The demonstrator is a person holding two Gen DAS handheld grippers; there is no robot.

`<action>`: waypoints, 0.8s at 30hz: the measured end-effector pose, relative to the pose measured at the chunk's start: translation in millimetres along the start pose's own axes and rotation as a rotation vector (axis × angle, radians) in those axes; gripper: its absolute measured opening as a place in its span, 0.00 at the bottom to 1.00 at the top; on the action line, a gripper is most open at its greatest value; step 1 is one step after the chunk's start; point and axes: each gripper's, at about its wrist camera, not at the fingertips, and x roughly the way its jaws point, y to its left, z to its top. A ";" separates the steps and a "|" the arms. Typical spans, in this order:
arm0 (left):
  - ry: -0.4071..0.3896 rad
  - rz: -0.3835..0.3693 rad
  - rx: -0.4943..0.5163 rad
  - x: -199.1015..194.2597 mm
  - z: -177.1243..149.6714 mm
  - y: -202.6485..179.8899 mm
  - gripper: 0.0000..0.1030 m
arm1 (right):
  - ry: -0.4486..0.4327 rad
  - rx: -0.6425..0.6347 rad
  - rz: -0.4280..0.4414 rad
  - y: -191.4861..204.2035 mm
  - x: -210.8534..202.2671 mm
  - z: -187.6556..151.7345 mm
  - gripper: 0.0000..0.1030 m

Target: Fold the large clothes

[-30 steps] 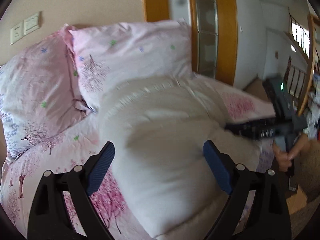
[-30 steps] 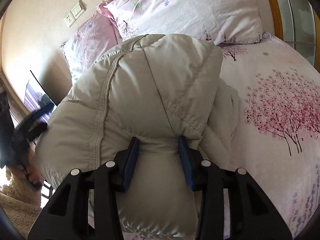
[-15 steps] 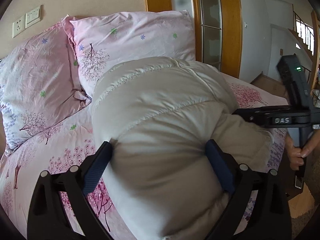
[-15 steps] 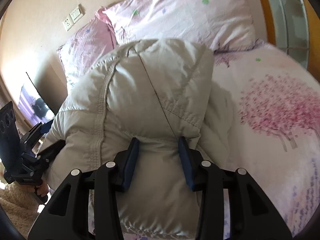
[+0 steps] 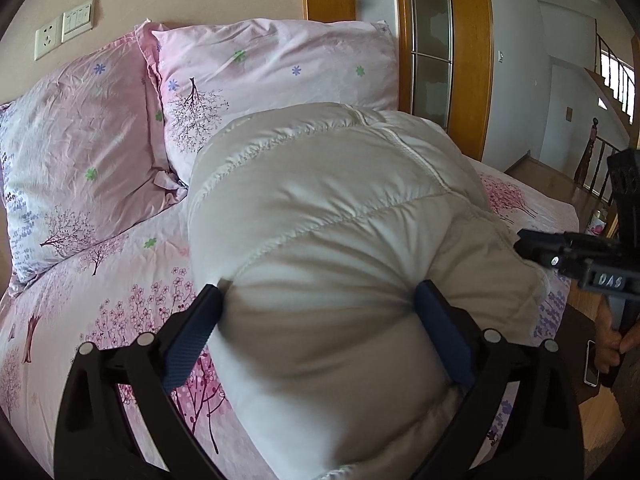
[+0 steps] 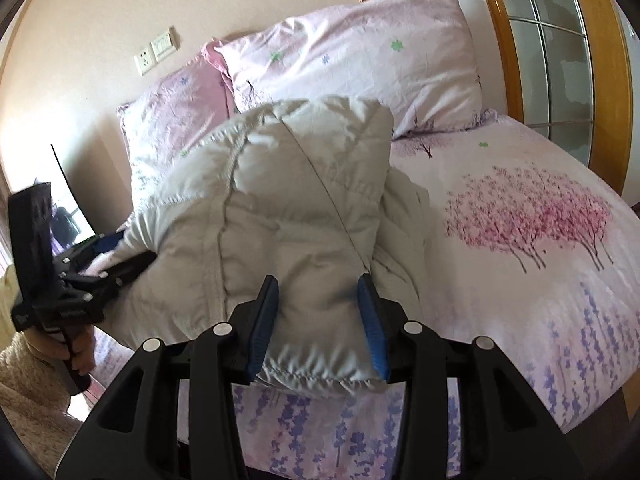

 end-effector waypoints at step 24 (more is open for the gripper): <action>-0.062 -0.080 -0.226 -34.0 18.1 53.7 0.98 | 0.101 0.093 0.016 -18.3 -2.7 45.8 0.83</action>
